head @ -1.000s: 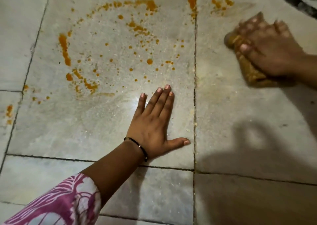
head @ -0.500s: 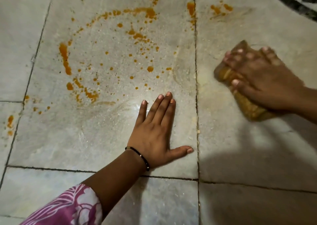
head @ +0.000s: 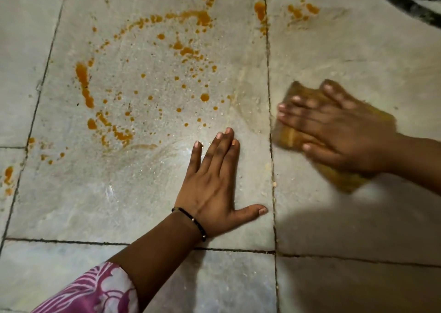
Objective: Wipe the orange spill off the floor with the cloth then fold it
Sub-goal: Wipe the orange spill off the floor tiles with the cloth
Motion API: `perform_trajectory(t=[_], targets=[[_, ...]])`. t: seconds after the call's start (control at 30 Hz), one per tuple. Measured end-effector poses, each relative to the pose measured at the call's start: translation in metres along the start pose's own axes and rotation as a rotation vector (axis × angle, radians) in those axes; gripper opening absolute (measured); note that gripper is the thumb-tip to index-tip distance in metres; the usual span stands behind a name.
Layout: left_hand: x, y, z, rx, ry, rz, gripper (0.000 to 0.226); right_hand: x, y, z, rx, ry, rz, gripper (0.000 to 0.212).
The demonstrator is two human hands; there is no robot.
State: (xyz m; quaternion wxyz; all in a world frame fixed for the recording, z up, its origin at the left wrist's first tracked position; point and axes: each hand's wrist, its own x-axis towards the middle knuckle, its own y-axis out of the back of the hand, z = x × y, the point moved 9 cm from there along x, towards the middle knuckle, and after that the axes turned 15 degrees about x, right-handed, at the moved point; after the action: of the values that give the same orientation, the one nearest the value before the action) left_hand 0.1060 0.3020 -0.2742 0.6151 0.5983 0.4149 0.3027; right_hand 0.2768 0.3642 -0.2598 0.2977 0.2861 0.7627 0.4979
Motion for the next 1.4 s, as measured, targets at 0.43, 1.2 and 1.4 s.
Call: perform_trajectory(t=[0.43, 1.2, 1.4], targets=[[0.001, -0.001, 0.001, 0.041, -0.01, -0.028, 0.113, 0.081, -0.003, -0.043, 0.025, -0.069, 0.103, 0.064], [0.0, -0.004, 0.001, 0.031, -0.019, -0.025, 0.111, -0.055, -0.004, 0.004, 0.083, -0.237, 0.139, 0.062], [0.001, -0.005, 0.002, 0.036, -0.031, -0.044, 0.111, -0.036, 0.042, 0.12, 0.036, -0.612, 0.277, 0.073]])
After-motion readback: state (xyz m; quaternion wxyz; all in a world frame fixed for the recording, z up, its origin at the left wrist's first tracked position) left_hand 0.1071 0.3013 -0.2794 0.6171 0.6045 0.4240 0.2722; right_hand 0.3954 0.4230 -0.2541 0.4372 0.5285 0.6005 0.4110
